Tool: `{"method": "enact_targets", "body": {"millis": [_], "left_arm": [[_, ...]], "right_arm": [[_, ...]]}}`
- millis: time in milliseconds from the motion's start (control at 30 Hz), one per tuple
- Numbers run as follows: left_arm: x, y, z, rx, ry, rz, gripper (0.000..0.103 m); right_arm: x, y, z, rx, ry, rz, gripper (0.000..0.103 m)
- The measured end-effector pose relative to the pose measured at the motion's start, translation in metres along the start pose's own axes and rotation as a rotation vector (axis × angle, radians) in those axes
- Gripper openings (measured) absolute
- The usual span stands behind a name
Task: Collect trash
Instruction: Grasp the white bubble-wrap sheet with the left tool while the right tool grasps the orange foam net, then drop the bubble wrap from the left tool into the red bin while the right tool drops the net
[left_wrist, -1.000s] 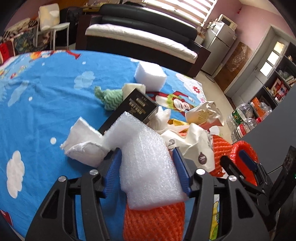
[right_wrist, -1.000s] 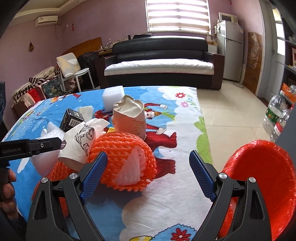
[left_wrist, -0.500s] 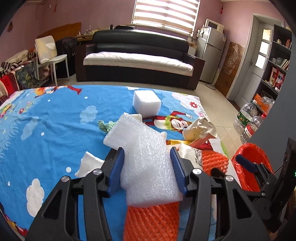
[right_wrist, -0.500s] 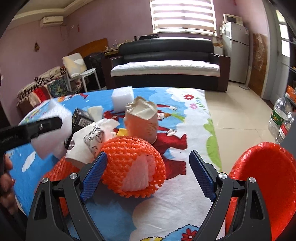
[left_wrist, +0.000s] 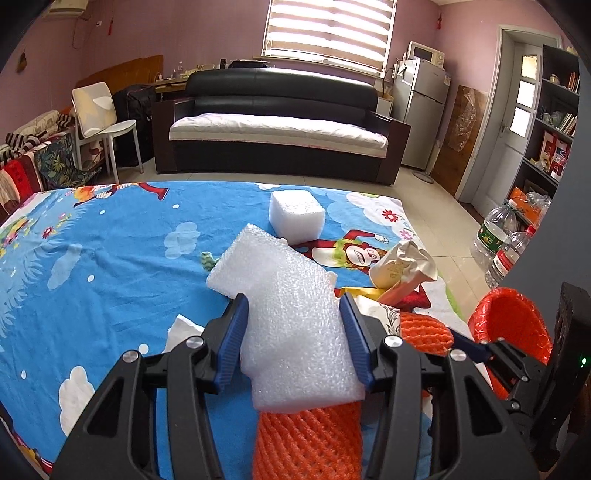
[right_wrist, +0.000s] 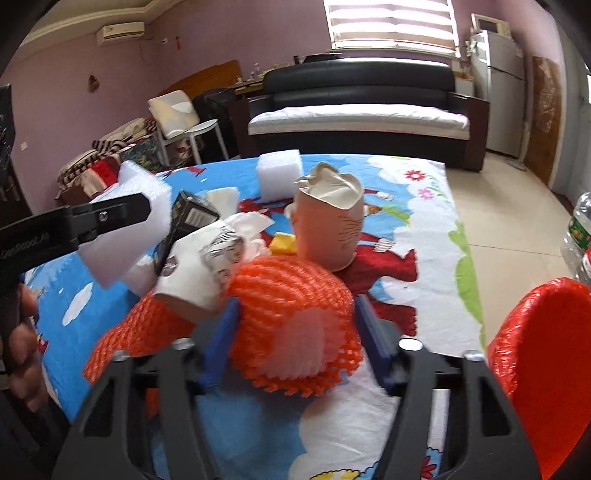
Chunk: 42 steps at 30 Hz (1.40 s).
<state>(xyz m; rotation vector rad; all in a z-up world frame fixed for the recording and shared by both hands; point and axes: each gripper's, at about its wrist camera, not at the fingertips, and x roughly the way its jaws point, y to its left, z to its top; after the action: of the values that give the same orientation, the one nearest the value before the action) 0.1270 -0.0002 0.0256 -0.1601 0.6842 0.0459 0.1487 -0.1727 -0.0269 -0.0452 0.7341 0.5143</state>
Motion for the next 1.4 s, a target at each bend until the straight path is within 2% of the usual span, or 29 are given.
{"method": "enact_targets", "body": {"millis": [33, 133, 333, 700, 900, 967, 1000, 1033, 1100, 1167, 1233, 1400], "left_arm": [[0.001, 0.0, 0.0, 0.0, -0.001, 0.0, 0.049], [0.002, 0.0, 0.0, -0.001, -0.005, 0.0, 0.049], [-0.003, -0.009, 0.001, 0.019, -0.034, 0.003, 0.049], [-0.001, -0.023, 0.006, 0.045, -0.056, -0.004, 0.049], [0.002, -0.032, 0.004, 0.06, -0.05, -0.012, 0.049], [0.004, -0.033, 0.004, 0.061, -0.045, -0.015, 0.049], [0.005, -0.034, 0.003, 0.061, -0.043, -0.017, 0.049], [0.006, -0.034, 0.003, 0.061, -0.04, -0.018, 0.049], [0.007, -0.036, 0.003, 0.06, -0.038, -0.02, 0.049], [0.006, -0.037, 0.003, 0.062, -0.04, -0.022, 0.049], [0.006, -0.038, 0.003, 0.062, -0.041, -0.024, 0.049], [0.007, -0.038, 0.002, 0.063, -0.038, -0.027, 0.049]], "right_arm": [[0.0, 0.001, 0.0, -0.007, 0.001, 0.005, 0.041], [-0.005, 0.003, 0.0, -0.022, -0.008, 0.007, 0.032], [-0.017, 0.004, 0.0, -0.049, -0.03, -0.009, 0.025], [-0.052, -0.014, 0.005, -0.029, -0.111, -0.066, 0.02], [-0.056, -0.025, 0.001, -0.009, -0.082, -0.083, 0.021], [-0.056, -0.03, -0.003, 0.001, -0.069, -0.1, 0.026], [-0.056, -0.032, -0.005, 0.006, -0.059, -0.102, 0.035], [-0.055, -0.032, -0.006, 0.009, -0.054, -0.102, 0.05], [-0.056, -0.035, -0.009, 0.023, -0.058, -0.11, 0.066], [-0.057, -0.036, -0.009, 0.031, -0.06, -0.117, 0.068], [-0.056, -0.038, -0.008, 0.03, -0.051, -0.118, 0.08], [-0.037, -0.042, -0.014, 0.058, 0.016, -0.054, 0.083]]}}
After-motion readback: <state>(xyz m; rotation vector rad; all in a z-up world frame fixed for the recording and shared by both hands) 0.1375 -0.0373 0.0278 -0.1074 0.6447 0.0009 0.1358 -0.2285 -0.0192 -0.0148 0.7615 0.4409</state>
